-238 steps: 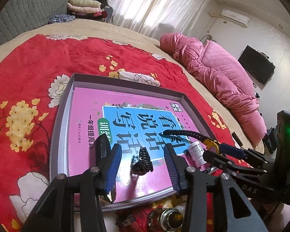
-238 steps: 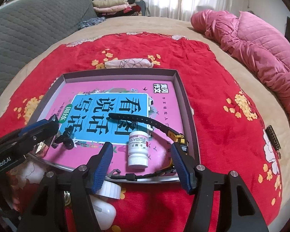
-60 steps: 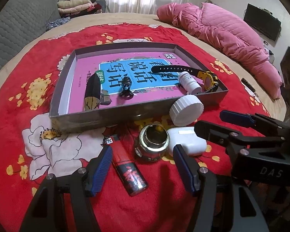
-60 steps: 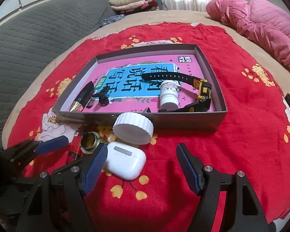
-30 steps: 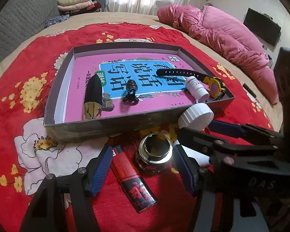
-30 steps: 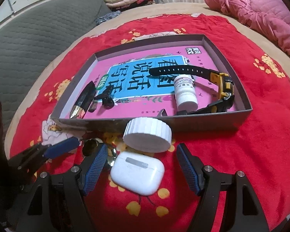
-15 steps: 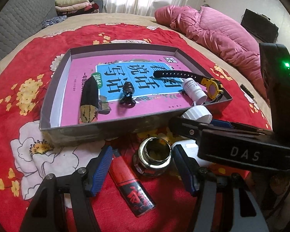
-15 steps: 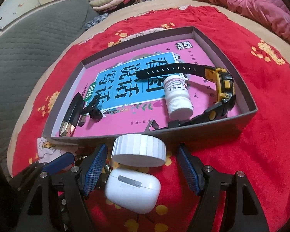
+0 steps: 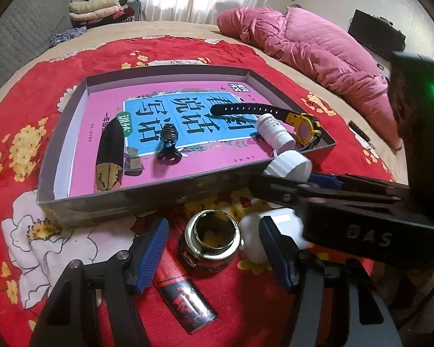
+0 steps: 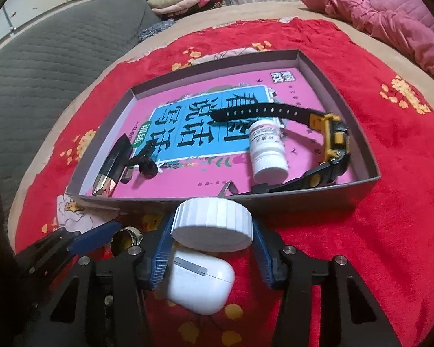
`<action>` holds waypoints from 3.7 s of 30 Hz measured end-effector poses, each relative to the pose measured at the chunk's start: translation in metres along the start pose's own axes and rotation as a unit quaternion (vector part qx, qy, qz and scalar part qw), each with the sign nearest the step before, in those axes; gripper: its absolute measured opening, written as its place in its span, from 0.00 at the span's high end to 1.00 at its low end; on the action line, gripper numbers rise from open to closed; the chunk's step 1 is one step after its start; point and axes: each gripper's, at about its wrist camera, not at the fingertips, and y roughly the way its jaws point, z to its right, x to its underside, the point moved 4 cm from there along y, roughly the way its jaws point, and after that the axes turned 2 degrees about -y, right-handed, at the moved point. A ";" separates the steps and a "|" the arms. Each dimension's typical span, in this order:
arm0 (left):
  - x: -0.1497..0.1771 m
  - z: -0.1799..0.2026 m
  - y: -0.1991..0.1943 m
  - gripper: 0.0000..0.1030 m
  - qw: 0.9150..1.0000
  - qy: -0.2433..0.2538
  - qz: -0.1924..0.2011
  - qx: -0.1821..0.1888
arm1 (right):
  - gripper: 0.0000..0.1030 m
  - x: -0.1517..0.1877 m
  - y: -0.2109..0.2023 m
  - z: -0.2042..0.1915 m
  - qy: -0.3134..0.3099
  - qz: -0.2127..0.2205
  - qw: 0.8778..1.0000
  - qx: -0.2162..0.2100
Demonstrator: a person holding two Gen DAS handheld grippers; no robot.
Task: Organize rigid objects
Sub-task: 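Close the right tool on the white bottle cap while the left tool closes on the silver cup, then lift the cap with the right tool while the left tool carries the silver cup over the box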
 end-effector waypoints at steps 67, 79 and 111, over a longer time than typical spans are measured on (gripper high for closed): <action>-0.018 -0.005 -0.039 0.64 0.998 -0.001 0.066 0.024 | 0.49 -0.009 -0.040 -0.002 -0.009 0.036 0.999 0.008; -0.024 -0.020 -0.051 0.64 0.995 -0.025 0.093 0.010 | 0.49 -0.014 -0.052 -0.008 -0.029 0.059 0.998 0.010; -0.050 -0.050 -0.033 0.64 0.989 -0.055 0.134 -0.021 | 0.49 -0.036 -0.044 -0.007 -0.033 0.086 0.996 0.020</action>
